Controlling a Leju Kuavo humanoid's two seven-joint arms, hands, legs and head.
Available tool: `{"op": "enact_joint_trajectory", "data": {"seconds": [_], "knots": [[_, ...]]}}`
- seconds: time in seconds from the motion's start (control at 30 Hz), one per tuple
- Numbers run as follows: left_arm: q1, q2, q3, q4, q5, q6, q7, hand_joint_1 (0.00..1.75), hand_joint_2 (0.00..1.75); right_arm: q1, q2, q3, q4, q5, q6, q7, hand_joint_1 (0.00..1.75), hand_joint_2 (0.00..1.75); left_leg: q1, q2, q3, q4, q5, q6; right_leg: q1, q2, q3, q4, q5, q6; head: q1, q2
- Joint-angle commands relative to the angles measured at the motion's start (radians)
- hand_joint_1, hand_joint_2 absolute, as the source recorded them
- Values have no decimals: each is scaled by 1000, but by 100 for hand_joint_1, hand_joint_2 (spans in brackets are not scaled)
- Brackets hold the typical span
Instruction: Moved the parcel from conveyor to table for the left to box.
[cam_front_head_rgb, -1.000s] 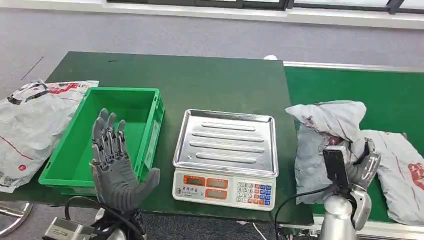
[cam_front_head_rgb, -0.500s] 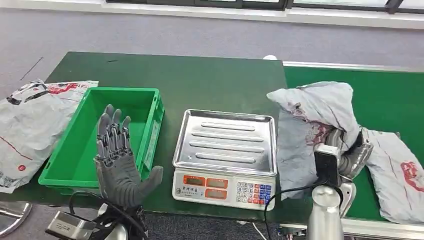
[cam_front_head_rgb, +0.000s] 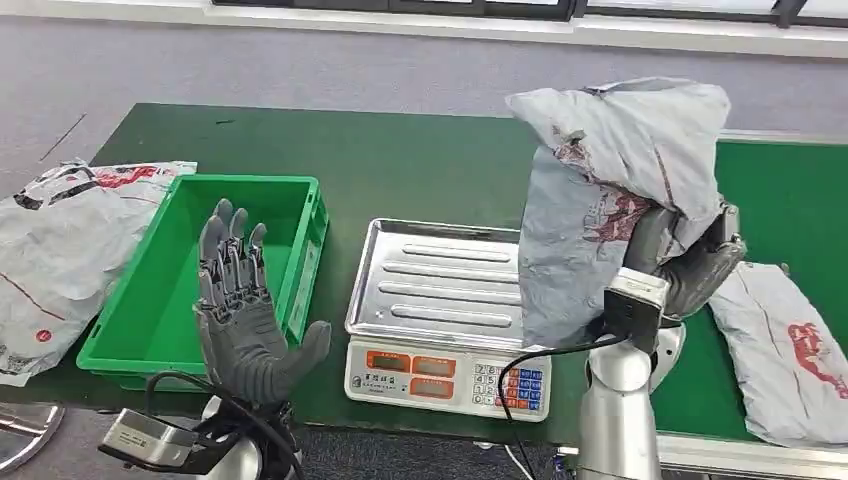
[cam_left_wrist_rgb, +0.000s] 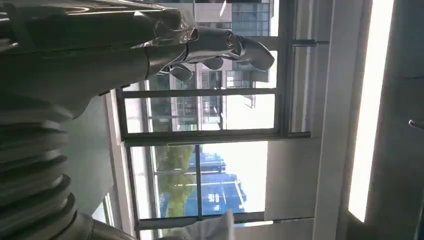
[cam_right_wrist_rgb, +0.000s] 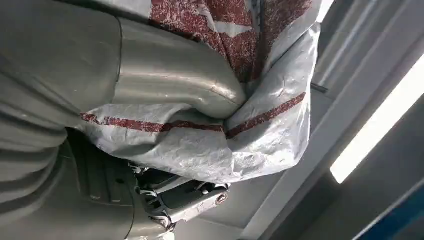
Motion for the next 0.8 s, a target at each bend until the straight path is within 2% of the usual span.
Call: {"op": "enact_joint_trajectory", "data": {"seconds": [0.03,0.13,0.2,0.3,0.47,0.63,0.8], "knots": [[-47,16,-47,59,9,-4,0,0,175,-138,1,231,276,-119,13,3,175,175,1,7,3,-2,0,-1,1,7,1,-2,2,-1,0,0],[-56,15,-49,61,9,5,0,0,175,-192,3,266,428,-213,93,3,175,175,1,6,3,-2,0,-1,1,6,1,-2,2,-1,0,0],[-69,14,-50,62,6,17,0,0,175,-266,4,316,598,-273,211,23,175,175,1,6,4,-2,0,-1,1,6,1,-2,2,-1,0,0],[-67,18,-57,57,5,27,0,0,175,-316,4,392,740,-335,270,33,175,175,2,9,6,-5,2,-3,2,8,3,-5,4,-3,0,0],[-53,25,-85,64,11,31,0,0,175,-360,4,416,908,-377,302,23,175,175,3,3,5,-3,1,-3,3,3,4,-3,2,-3,0,0],[-66,23,-85,77,16,24,0,0,175,-390,4,462,1004,-332,363,62,175,175,2,0,3,-2,1,-3,2,0,2,-2,1,-2,0,0],[-67,22,-76,81,18,17,0,0,175,-396,4,484,1026,-328,369,80,175,175,3,0,4,-4,3,-4,3,0,4,-4,2,-3,0,0]]}}
